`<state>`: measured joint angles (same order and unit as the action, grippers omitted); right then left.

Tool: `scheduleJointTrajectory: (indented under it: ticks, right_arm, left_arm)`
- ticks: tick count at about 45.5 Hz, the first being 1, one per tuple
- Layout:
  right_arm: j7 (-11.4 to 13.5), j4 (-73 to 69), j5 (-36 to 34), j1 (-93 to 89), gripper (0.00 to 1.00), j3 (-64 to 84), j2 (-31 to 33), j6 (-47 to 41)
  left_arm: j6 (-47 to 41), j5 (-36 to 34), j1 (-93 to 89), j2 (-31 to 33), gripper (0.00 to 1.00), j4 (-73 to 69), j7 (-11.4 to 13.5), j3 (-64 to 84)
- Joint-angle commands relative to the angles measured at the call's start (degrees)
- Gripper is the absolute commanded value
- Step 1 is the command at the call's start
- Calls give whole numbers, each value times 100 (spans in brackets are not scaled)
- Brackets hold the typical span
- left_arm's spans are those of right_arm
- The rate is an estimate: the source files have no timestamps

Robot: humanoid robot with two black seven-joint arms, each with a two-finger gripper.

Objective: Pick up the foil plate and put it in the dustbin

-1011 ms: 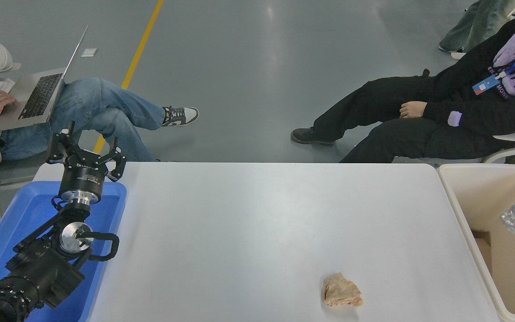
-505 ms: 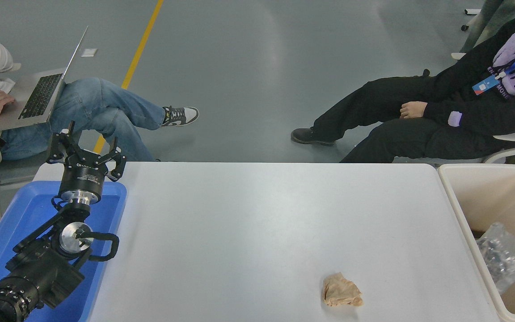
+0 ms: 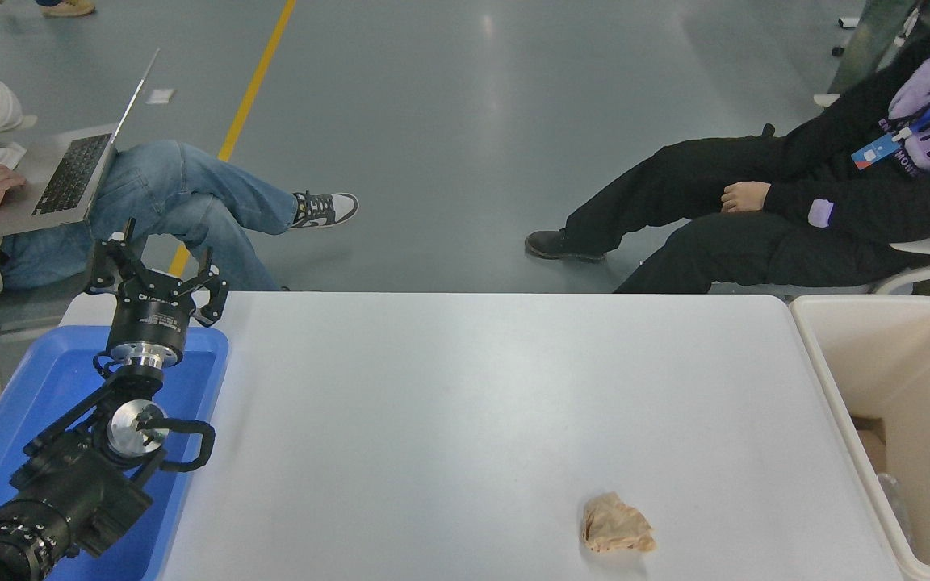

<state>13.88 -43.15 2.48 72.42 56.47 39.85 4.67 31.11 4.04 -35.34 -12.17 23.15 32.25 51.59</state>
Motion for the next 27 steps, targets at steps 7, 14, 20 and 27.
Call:
scheduleJointTrajectory:
  ticks: [7, 14, 20, 27]
  right_arm:
    - [10, -2136, -46, 2486, 100, 1481, -118, -1018]
    - [10, -2364, -55, 3251, 100, 1498, -354, -2495]
    - [36, -2409, -64, 3910, 100, 1507, -970, -4032]
    - [36, -2409, -64, 4578, 100, 1472, -1497, -4967]
  left_arm:
    - [0, -8, 1, -4, 99, -3, 0, 0]
    - [0, -8, 1, -4, 99, 6, 0, 0]
    - [0, -8, -8, -4, 99, 6, 0, 0]
    - [0, 1, 1, -4, 99, -3, 0, 0]
